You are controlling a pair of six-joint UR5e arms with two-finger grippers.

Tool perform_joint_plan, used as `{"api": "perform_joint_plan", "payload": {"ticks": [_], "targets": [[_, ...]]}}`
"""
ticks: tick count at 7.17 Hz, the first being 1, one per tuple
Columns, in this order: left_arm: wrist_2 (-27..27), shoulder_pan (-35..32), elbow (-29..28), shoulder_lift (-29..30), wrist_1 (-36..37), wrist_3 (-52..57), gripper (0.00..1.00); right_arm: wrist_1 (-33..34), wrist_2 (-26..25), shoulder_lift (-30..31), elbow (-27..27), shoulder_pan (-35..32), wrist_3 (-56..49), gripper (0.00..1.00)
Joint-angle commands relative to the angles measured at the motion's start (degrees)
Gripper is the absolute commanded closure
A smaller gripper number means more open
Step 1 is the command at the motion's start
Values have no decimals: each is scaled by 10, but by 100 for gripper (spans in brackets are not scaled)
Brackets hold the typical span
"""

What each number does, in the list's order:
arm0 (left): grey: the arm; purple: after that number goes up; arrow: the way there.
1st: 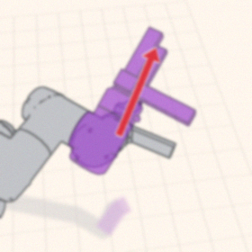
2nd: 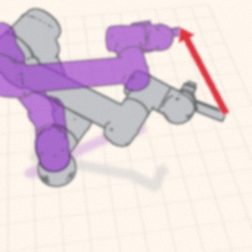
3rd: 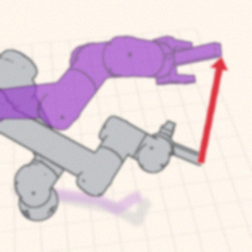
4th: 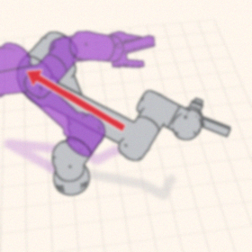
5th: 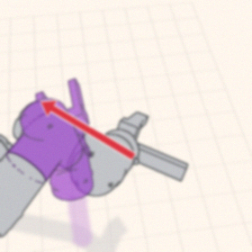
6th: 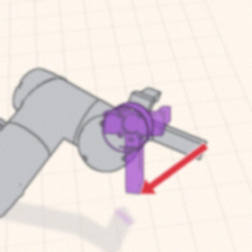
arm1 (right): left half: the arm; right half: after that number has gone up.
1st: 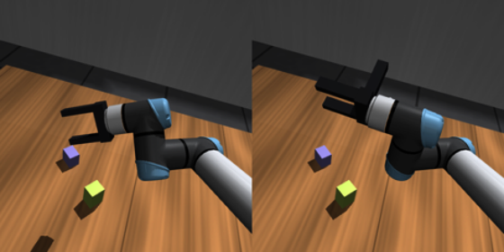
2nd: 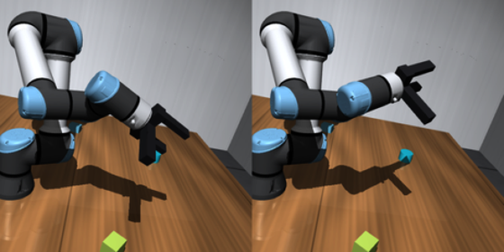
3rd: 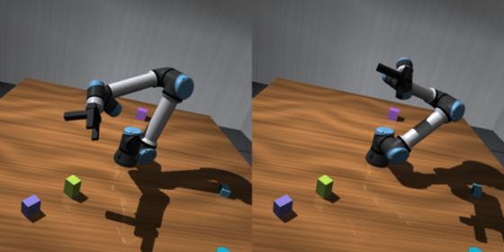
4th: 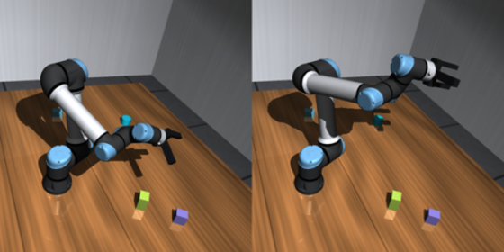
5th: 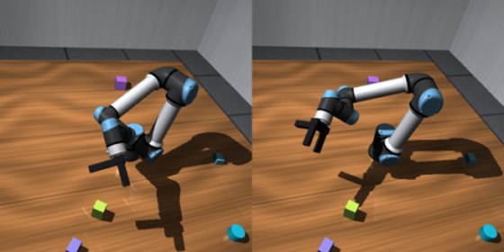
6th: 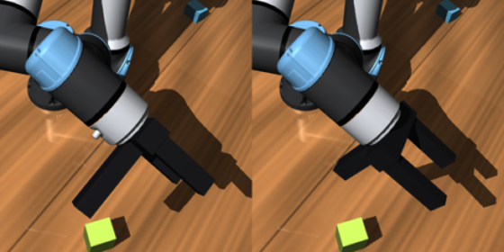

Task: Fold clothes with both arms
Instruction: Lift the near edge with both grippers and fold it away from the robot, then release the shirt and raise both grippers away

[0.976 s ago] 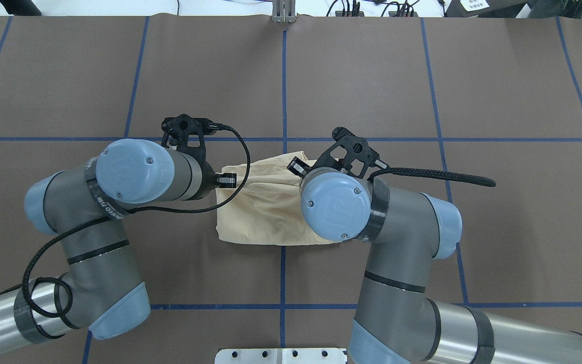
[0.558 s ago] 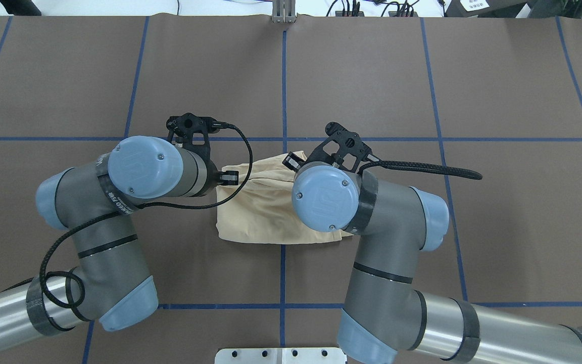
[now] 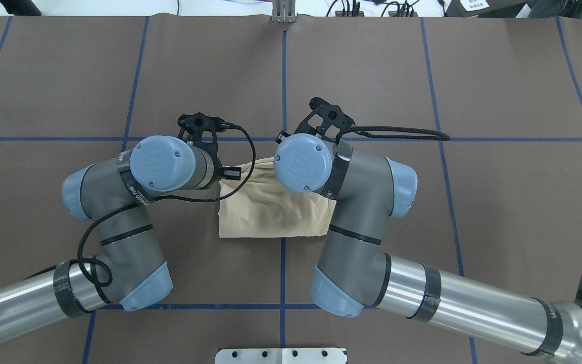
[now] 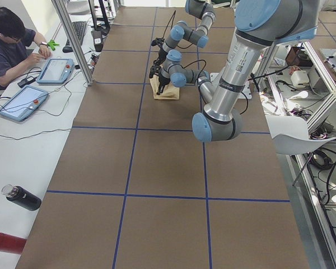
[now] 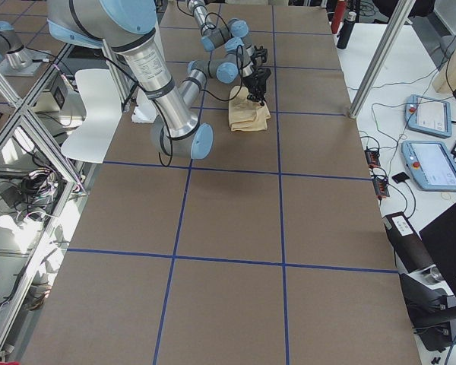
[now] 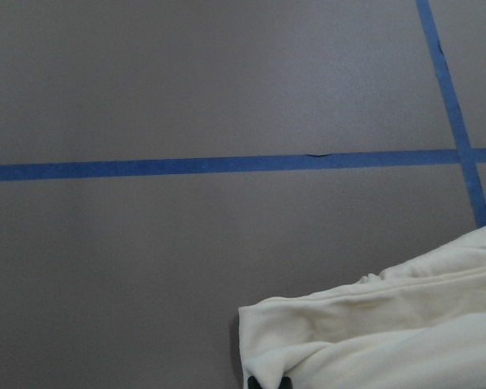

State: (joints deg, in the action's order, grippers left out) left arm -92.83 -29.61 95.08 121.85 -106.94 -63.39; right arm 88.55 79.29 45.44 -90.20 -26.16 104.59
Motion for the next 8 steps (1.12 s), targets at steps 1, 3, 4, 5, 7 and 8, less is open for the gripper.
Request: {"api": "perform_joint_plan", "payload": {"ticks": [1, 3, 4, 5, 7, 8], "targets": [[-43, -41, 10, -1, -20, 83, 0, -9, 95, -29, 14, -39, -42, 0], [-112, -94, 15, -9, -19, 177, 0, -8, 97, -41, 17, -25, -40, 0], [-114, -103, 17, -15, -19, 178, 0, 4, 102, -42, 15, -22, -44, 0], [-115, -113, 23, -16, -18, 179, 0, 19, 111, -40, 2, -26, -86, 0], [-173, -175, 86, -70, 0, 269, 0, 153, 219, -19, -98, -106, -230, 0], [-202, -225, 127, -110, 26, 349, 0, 224, 255, 23, -179, -155, -325, 0]]}}
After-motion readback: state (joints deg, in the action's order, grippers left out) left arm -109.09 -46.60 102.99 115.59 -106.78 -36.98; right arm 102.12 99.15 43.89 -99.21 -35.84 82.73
